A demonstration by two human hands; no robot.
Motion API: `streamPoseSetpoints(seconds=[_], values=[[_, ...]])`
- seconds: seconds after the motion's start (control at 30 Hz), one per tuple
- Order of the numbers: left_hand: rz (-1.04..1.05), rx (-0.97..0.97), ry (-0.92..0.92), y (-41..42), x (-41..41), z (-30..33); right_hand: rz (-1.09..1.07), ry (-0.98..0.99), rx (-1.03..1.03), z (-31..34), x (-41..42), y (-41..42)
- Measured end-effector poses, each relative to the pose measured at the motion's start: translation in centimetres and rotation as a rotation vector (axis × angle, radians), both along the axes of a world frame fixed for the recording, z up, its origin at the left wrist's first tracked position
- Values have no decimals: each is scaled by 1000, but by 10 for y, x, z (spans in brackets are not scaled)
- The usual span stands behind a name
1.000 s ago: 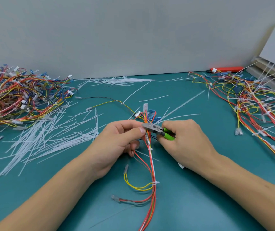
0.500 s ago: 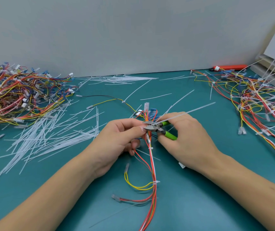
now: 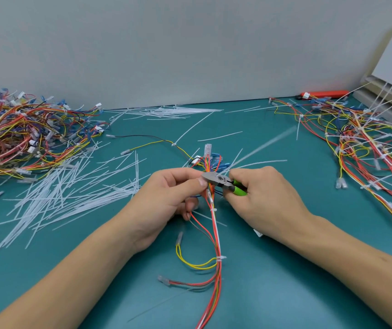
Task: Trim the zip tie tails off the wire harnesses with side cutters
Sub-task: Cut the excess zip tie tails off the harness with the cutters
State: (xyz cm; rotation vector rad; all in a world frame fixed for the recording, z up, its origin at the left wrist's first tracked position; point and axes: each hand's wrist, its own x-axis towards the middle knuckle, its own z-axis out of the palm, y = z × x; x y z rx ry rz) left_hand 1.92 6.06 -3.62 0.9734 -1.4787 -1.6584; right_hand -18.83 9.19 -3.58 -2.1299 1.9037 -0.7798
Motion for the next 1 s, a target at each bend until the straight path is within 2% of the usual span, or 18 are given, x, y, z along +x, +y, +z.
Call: streamPoseSetpoints(seconds=[0.6,1.0], values=[[30,11,8,1,-2,2,20,-112,-25,5,2,0],[31,3,8,1,-2,1,34,-76,-48,-1,-4,-5]])
